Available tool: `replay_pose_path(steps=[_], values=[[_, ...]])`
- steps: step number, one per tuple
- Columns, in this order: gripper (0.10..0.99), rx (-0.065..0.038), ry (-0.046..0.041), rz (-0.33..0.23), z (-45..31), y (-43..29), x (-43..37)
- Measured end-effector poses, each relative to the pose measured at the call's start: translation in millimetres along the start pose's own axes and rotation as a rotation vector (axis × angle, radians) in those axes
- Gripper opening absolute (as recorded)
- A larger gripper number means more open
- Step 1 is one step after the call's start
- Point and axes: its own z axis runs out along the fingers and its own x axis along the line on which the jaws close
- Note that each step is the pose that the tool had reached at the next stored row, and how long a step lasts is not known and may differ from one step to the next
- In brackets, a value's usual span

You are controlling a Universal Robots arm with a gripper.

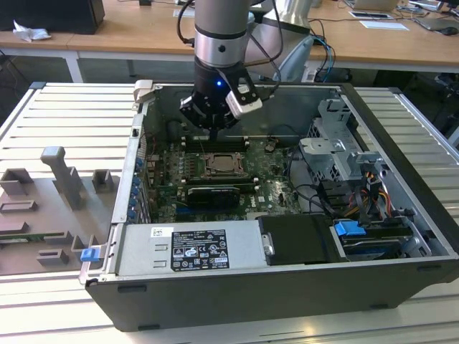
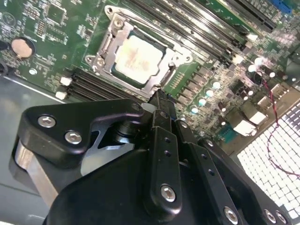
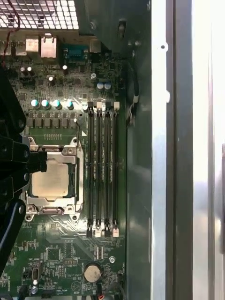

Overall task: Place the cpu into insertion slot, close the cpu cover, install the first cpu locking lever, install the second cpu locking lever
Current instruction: 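Install the first cpu locking lever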

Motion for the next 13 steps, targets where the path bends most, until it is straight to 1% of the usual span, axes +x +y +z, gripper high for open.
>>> replay_pose_path(steps=[1, 2, 6, 8, 13], values=[[0.106, 0.0, -0.0044, 0.0, 0.0, 0.0, 3.9], [0.106, 0.0, -0.0073, 0.0, 0.1, 0.0, 5.6], [0.106, 0.0, -0.0127, -0.001, -1.2, 0.1, 7.6], [0.106, 0.0, -0.014, -0.001, -1.3, 0.1, 9.4], [0.106, 0.0, -0.0154, -0.001, -1.2, 0.1, 17.6]])
